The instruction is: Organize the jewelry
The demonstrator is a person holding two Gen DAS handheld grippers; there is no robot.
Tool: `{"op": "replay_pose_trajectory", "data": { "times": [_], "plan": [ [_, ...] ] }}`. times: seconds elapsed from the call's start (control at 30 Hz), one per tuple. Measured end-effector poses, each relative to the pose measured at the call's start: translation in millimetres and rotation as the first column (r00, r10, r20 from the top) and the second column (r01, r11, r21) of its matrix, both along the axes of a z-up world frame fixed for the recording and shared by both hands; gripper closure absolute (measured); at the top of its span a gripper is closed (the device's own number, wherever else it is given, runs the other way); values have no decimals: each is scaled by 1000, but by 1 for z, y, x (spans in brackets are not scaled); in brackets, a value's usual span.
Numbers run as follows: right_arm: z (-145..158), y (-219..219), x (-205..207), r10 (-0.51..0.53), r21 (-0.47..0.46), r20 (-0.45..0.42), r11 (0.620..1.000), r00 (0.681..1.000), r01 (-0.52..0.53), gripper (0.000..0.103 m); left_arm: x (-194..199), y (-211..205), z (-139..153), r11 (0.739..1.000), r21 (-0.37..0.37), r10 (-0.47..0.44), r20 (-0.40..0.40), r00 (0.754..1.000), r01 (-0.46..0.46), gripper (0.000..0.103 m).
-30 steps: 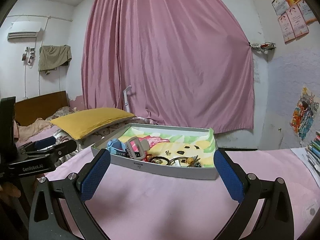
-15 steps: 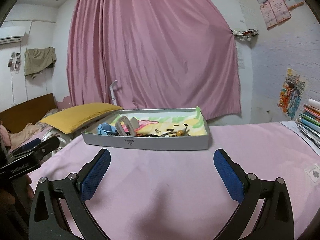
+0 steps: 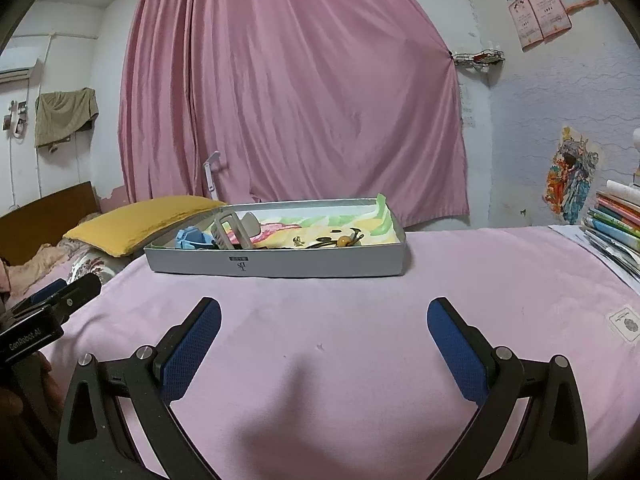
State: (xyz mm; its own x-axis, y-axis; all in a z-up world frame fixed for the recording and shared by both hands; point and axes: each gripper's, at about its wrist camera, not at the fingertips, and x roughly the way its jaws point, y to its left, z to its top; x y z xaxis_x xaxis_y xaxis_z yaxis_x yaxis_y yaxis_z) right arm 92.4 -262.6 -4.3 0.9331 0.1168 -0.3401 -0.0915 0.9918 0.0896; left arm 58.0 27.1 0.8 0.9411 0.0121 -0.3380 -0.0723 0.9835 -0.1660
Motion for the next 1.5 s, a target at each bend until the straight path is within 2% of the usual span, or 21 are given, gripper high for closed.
{"op": "replay_pose_trajectory", "data": {
  "times": [0.27, 1.5],
  "plan": [
    [0, 1, -1, 3, 1, -10, 1000, 1000, -3, 2, -2, -6, 0, 1000, 26, -6, 1, 1000, 6, 1],
    [-1, 3, -3, 3, 11, -24, 1000, 1000, -3, 2, 0, -5, 0, 1000, 23, -9, -16, 1000, 10, 1]
  ]
}}
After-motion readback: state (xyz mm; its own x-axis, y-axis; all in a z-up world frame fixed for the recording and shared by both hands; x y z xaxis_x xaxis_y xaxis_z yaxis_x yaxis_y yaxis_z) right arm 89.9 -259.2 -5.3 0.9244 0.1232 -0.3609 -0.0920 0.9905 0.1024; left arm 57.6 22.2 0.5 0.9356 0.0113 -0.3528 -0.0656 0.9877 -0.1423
